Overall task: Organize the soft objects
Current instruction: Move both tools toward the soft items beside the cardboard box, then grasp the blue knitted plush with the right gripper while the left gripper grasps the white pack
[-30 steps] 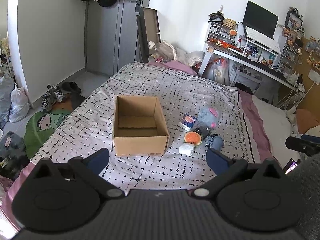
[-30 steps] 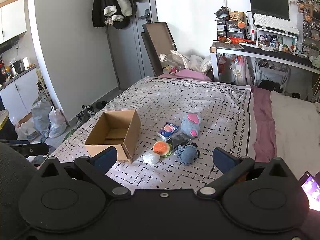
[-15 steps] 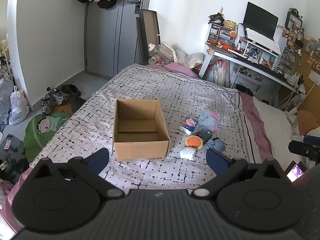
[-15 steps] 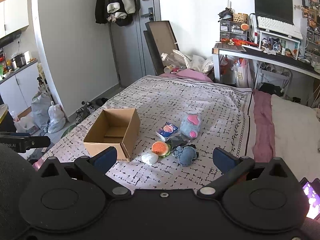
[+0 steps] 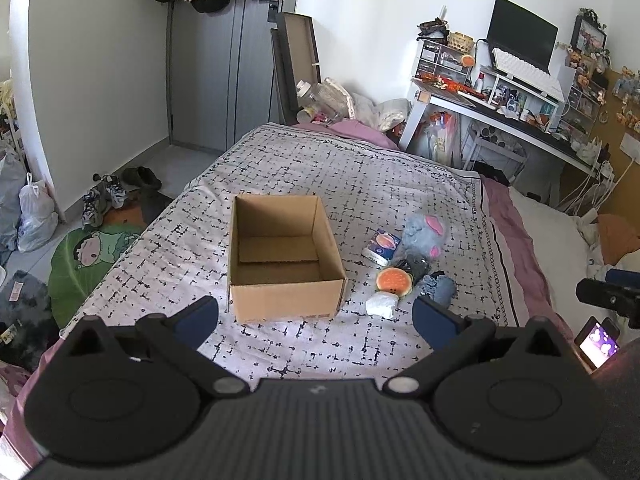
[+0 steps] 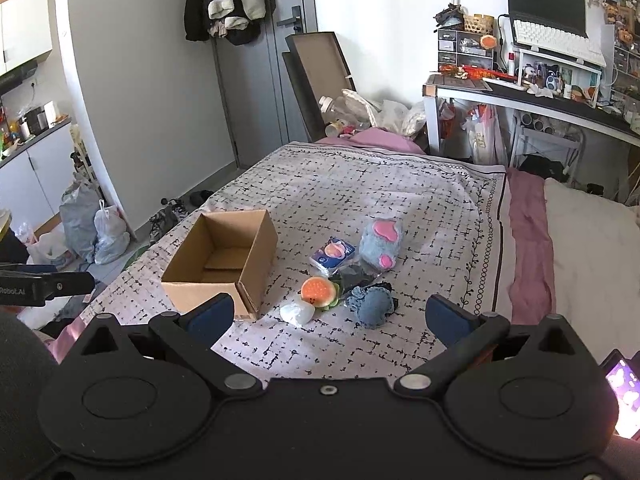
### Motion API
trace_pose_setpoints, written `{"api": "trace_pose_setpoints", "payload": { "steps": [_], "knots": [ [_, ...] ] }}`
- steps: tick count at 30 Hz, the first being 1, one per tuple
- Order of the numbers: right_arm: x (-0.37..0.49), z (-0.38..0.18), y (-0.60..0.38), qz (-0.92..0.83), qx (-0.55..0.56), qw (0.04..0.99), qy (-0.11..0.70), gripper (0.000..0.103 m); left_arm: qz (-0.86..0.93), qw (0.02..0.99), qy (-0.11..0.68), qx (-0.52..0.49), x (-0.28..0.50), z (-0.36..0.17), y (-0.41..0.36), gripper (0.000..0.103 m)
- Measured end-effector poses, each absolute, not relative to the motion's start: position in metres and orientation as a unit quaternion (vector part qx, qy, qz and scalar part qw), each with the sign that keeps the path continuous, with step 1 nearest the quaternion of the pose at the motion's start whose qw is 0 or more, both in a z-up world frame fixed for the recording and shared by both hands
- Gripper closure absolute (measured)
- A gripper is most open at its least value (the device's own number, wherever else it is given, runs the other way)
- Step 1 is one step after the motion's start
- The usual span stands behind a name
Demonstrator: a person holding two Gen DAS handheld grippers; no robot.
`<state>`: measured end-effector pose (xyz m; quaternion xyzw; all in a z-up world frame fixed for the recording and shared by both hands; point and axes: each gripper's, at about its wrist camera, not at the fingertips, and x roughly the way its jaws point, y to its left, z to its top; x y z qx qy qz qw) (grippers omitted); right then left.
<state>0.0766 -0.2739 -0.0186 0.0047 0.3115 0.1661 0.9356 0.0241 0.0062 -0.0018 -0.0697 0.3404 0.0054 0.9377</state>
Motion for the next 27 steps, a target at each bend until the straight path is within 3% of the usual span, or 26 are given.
{"api": "trace_pose_setpoints", "payload": {
  "steps": [27],
  "knots": [
    [0.135,-0.051,-0.257,0.158,0.036,0.923,0.349,0.000,-0.052,0.935,0.347,-0.057,0.090,-0.020,0.030,0.001]
  ]
}}
